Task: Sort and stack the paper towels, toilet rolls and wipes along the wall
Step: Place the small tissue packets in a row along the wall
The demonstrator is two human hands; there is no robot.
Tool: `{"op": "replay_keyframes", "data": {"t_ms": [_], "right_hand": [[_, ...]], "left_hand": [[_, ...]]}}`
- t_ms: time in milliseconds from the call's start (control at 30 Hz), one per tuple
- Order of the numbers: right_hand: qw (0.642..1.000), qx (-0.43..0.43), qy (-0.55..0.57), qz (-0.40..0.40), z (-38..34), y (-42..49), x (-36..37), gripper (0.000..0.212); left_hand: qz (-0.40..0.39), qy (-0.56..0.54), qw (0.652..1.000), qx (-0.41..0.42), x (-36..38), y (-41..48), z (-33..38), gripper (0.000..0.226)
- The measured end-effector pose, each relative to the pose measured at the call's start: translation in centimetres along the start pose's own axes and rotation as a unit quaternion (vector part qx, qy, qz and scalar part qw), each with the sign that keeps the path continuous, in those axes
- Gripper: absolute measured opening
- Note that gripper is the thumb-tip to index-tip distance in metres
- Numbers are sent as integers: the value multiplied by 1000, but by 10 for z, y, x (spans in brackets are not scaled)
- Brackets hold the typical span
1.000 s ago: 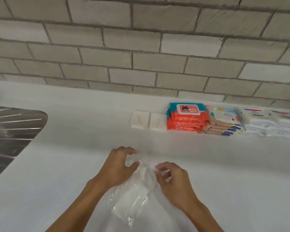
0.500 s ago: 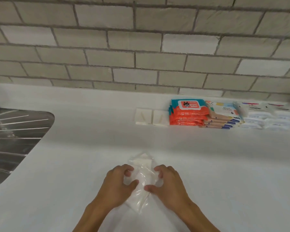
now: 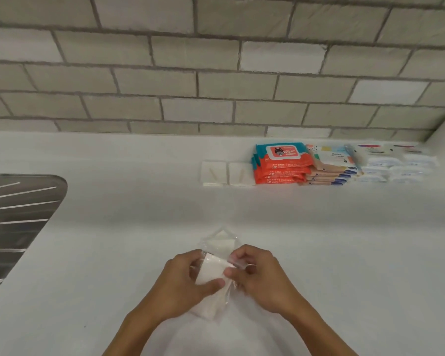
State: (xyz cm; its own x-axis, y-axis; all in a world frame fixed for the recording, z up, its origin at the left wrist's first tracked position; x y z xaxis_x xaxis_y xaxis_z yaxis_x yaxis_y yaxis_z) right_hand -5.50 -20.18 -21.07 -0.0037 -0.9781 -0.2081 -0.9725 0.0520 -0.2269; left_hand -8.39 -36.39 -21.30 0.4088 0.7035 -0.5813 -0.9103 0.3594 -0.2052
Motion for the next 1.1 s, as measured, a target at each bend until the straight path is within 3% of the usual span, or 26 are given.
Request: {"op": "replay_keyframes", "data": {"t_ms": [100, 267, 400, 567, 633, 733, 967, 1100], "right_hand": [[999, -13, 34, -16, -7, 1, 12, 13], [998, -19, 51, -15, -12, 9, 16, 3], [993, -44, -79, 73, -7, 17, -2, 6], [950, -20, -311, 2, 12, 21, 14, 77], [938, -20, -345, -5, 14, 23, 19, 89], [944, -13, -330, 7, 15, 27, 16, 87], [972, -3, -234, 25, 12, 34, 8, 59], [995, 25, -91, 34, 11, 31, 4, 54]], "left_hand": [[-20, -71, 997, -3, -3, -3, 3, 24], [12, -80, 996, -37, -17, -2, -8, 19], [60, -73, 994, -61, -38, -1, -20, 18], [107, -97, 986, -81, -57, 0, -34, 10], [111, -98, 986, -80, -57, 1, -34, 9], [113, -97, 985, -84, -55, 2, -34, 9], [113, -103, 985, -81, -54, 10, -31, 7], [112, -121, 982, -89, -56, 18, -31, 4]]}}
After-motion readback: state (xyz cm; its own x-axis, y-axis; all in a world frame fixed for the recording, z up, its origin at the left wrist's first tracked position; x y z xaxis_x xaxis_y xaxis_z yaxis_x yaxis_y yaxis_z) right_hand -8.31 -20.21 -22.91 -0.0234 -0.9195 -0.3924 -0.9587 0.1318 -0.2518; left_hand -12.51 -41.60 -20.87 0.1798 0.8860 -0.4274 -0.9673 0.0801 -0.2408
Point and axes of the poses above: each hand's wrist, its own y-axis towards the middle knuckle, its own x-axis out of the palm, z = x × y, the point moved 9 cm from there along y, towards the middle knuckle, and after that the axes turned 6 degrees about y, right-handed, at the moved point
